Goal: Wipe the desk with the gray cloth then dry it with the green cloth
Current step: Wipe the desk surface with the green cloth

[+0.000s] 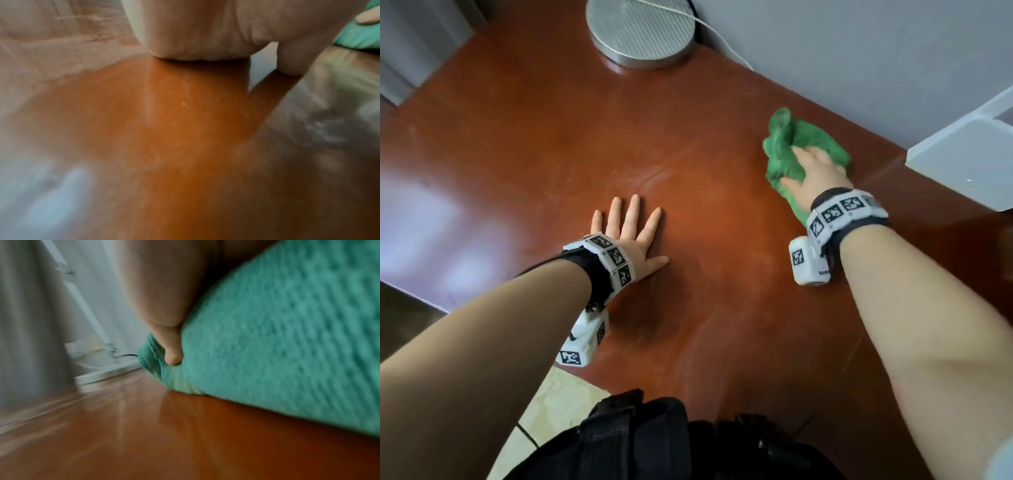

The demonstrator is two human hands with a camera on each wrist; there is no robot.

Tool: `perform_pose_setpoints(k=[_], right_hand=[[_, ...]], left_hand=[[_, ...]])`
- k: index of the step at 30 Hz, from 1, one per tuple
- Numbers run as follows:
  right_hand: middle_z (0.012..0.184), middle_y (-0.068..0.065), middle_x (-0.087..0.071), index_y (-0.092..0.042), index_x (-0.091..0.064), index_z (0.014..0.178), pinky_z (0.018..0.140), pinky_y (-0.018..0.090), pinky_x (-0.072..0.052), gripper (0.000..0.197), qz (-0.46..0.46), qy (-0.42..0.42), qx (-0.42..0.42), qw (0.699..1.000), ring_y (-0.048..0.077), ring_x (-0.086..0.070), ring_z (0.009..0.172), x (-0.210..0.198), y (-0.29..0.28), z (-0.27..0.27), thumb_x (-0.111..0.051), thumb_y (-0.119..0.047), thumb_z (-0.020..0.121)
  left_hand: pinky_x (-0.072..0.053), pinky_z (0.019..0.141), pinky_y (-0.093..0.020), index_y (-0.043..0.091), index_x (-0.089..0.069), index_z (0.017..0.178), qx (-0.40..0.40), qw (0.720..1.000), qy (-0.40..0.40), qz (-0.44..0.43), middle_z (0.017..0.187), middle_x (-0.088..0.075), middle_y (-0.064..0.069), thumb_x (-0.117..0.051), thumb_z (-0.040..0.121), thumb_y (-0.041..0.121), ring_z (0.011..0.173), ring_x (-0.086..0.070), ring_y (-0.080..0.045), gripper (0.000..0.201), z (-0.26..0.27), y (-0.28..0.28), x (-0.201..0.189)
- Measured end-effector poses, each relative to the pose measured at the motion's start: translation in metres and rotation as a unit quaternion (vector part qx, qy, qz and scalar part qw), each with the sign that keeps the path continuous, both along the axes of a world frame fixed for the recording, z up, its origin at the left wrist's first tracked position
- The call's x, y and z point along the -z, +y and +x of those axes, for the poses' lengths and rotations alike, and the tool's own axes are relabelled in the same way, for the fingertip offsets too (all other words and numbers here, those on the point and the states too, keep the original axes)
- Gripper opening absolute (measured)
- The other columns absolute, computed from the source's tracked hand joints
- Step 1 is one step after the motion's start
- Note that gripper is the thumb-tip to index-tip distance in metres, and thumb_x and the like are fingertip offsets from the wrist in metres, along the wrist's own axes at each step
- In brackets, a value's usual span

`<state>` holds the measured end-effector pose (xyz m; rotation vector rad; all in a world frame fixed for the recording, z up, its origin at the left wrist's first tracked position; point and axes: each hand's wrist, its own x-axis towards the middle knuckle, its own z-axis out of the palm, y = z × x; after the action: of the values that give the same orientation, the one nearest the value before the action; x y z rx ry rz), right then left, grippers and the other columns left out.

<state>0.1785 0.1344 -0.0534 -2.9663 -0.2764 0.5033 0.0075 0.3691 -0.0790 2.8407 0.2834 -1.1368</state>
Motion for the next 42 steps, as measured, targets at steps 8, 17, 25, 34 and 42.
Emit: perform_pose_setpoints(k=[8, 17, 25, 34, 42], right_hand=[[0.155, -0.017, -0.011, -0.048, -0.024, 0.141, 0.109, 0.053, -0.02, 0.058, -0.065, 0.046, -0.265, 0.961, 0.03, -0.01, 0.141, 0.007, 0.041, -0.076, -0.05, -0.042, 0.09], [0.155, -0.01, -0.018, -0.04, -0.023, 0.143, 0.108, 0.052, -0.025, 0.058, -0.042, 0.02, -0.014, 0.999, 0.033, -0.022, 0.136, 0.004, 0.036, 0.008, -0.044, -0.049, 0.09], [0.155, -0.015, -0.012, -0.045, -0.022, 0.143, 0.111, 0.054, -0.015, 0.056, -0.061, 0.041, -0.231, 0.97, 0.028, -0.007, 0.143, 0.009, 0.047, -0.068, -0.044, -0.047, 0.091], [0.156, -0.016, -0.006, -0.044, -0.013, 0.145, 0.112, 0.052, -0.012, 0.059, -0.045, 0.058, -0.028, 0.997, 0.027, -0.005, 0.144, 0.013, 0.045, -0.038, -0.037, -0.052, 0.092], [0.157, -0.013, -0.009, -0.044, -0.016, 0.145, 0.114, 0.051, -0.017, 0.061, -0.03, 0.047, 0.133, 0.99, 0.032, -0.011, 0.142, 0.02, 0.049, 0.066, -0.041, -0.053, 0.09]], left_hand=[[0.007, 0.114, -0.052, 0.035, 0.021, 0.145, -0.004, 1.0, -0.018, -0.006, 0.152, 0.031, -0.004, -0.029, 0.089, 0.065, 0.141, 0.024, -0.032, 0.081, 0.0, 0.001, 0.003], [0.007, 0.113, -0.05, 0.038, 0.023, 0.143, -0.017, 1.0, 0.001, -0.012, 0.151, 0.033, 0.0, -0.029, 0.09, 0.065, 0.14, 0.026, -0.03, 0.078, 0.001, 0.0, -0.002], [0.009, 0.114, -0.049, 0.036, 0.02, 0.145, -0.014, 0.999, -0.026, -0.013, 0.152, 0.031, -0.001, -0.031, 0.089, 0.065, 0.141, 0.025, -0.029, 0.081, -0.001, 0.0, 0.002], [0.005, 0.116, -0.046, 0.035, -0.002, 0.148, -0.017, 0.997, -0.062, -0.035, 0.156, 0.016, -0.002, -0.048, 0.084, 0.062, 0.143, 0.017, -0.026, 0.084, 0.013, 0.008, -0.004], [0.008, 0.116, -0.047, 0.033, 0.01, 0.148, -0.05, 0.994, -0.101, 0.001, 0.156, 0.02, -0.002, -0.052, 0.075, 0.072, 0.142, 0.022, -0.026, 0.104, 0.114, 0.067, -0.011]])
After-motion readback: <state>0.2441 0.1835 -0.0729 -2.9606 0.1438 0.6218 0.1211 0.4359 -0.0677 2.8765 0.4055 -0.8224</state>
